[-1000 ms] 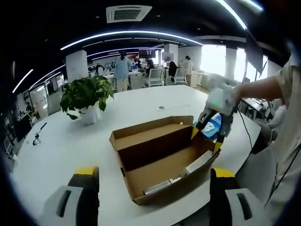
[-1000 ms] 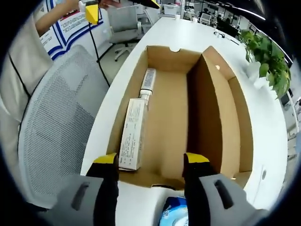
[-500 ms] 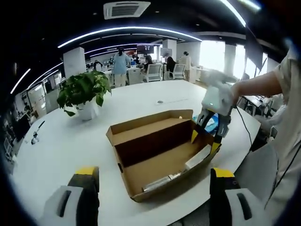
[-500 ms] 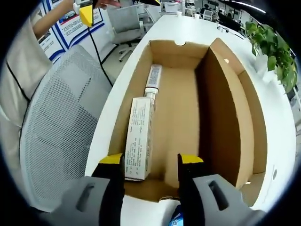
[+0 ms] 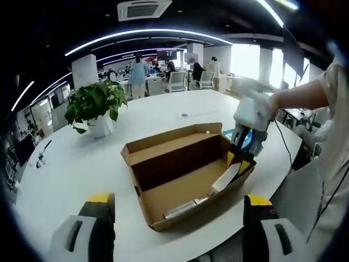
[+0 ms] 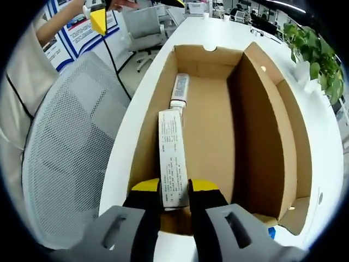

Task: Operate the shoe box by opening the lid, removing the specified soft item, and placing it in the target area until the item is outside and the box remains undamaged.

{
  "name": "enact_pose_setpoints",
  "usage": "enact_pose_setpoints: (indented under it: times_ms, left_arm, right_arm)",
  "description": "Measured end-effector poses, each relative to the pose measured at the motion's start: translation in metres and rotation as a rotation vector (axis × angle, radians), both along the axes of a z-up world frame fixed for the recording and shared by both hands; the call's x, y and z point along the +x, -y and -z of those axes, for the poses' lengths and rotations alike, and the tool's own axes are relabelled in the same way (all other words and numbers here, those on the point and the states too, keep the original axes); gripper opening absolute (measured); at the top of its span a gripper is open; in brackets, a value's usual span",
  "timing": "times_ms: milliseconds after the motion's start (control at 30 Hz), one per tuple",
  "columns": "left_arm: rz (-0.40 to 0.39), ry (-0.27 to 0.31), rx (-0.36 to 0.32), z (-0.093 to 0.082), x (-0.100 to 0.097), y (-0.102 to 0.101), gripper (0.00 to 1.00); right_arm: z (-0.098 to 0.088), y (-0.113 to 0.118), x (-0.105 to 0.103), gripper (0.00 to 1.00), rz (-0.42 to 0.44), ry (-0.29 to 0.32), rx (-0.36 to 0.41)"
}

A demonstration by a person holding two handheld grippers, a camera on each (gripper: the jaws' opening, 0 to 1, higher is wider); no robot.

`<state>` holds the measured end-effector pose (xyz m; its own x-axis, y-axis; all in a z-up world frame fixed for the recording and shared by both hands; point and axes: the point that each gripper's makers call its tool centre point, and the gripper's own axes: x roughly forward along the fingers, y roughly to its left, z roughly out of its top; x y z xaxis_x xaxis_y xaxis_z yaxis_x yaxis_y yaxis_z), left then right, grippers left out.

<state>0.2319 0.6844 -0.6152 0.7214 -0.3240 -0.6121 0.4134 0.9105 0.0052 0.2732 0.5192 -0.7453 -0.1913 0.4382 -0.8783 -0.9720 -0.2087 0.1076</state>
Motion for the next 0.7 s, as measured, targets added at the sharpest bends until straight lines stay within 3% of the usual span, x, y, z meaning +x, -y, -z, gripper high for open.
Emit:
enact_pose_setpoints:
  times_ms: [433, 700]
  left_arm:
    - [-0.007, 0.001, 0.000, 0.002, -0.008, -0.002, 1.00]
    - [-0.004, 0.007, -0.008, 0.000, -0.007, -0.001, 1.00]
  right_arm:
    - [-0.004, -0.003, 0.000, 0.16, 0.059, -0.006, 0.008]
    - [-0.013, -0.003, 0.009, 0.16, 0.090, 0.023, 0.036]
